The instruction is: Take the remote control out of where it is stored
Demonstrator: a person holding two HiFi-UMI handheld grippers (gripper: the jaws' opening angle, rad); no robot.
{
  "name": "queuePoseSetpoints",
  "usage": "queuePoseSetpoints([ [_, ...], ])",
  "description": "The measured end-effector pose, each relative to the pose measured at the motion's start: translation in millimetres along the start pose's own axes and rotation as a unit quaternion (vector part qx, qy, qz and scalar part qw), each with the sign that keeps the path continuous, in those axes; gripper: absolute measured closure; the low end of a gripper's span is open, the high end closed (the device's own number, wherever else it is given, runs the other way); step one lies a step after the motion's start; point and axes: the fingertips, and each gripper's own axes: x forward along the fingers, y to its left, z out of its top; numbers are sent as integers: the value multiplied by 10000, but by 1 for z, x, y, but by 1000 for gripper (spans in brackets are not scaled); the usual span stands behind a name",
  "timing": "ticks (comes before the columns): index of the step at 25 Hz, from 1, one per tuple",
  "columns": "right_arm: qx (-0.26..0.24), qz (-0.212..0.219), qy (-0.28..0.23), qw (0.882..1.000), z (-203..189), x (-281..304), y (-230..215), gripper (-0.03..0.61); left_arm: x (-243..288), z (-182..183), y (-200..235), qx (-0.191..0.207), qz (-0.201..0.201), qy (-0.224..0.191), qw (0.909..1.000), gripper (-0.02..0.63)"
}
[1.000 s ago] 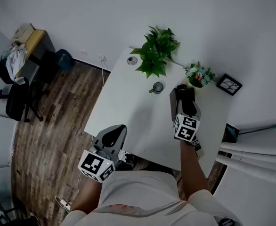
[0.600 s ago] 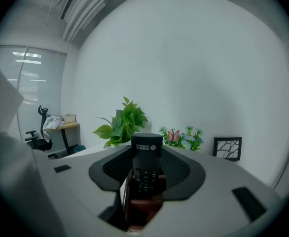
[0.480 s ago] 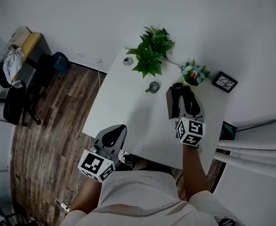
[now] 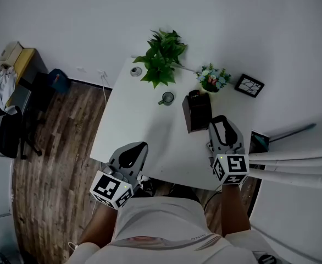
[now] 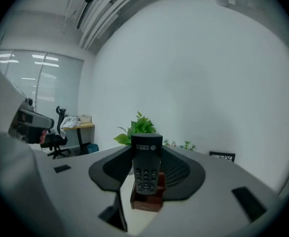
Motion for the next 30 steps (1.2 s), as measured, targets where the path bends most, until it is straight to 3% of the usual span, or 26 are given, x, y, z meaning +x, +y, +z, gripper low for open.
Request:
queuePoseSetpoints([
  [3, -282, 143, 577, 9978, -30, -18, 5, 393, 6, -2, -7, 14, -183, 23, 9998, 606],
  [6, -786, 350, 1498, 9850, -71, -29, 12, 393, 13, -1, -16, 69, -379, 51, 9992, 606],
  [10, -1302, 795, 2641, 9523, -125, -39, 30, 393, 16, 1, -23, 96, -493, 53, 9987, 606],
  [16, -1941, 1315, 3887, 8910, -198, -46, 47, 394, 9, -4, -19, 55, -385, 45, 9992, 606],
  [19, -2086, 1435, 4152, 8738, -221, -42, 51, 393, 3, -6, -14, 9, -277, 46, 9996, 606],
  [30, -2180, 1851, 4490, 8465, -259, -23, 64, 396, -3, -8, -7, -79, -59, 30, 9999, 606],
])
